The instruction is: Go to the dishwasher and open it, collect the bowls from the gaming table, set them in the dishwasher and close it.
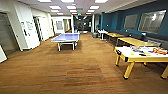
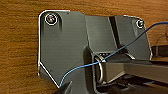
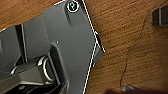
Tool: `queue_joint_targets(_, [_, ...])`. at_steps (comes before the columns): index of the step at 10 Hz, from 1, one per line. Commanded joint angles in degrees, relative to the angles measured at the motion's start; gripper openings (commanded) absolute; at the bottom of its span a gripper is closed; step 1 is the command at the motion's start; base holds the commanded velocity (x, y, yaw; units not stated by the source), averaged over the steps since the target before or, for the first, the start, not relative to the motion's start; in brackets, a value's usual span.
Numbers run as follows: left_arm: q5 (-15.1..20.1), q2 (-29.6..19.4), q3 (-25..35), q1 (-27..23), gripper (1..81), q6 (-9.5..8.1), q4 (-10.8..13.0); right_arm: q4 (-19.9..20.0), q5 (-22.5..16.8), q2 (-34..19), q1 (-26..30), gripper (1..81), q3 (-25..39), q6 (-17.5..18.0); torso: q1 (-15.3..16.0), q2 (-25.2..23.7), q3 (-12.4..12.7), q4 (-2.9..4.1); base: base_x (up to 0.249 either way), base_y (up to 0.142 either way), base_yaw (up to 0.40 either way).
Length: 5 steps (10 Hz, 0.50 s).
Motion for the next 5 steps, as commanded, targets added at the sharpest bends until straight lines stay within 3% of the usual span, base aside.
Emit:
queue_joint_targets(1, [2.9, -0.6, 0.3, -2.5, 81.1, 0.18, 0.1, -16.5, -2.5, -0.7, 3.5, 81.1, 0.4, 13.8, 0.0, 0.0, 0.0, 0.00, 0.125, 0.000, 0.000])
queue_joint_targets(5, [2.9, -0.6, 0.3, -2.5, 81.1, 0.18, 0.1, -18.8, -1.1, 0.3, 3.1, 81.1, 3.4, 14.6, 0.0, 0.0, 0.0, 0.00, 0.143, 0.000, 0.000])
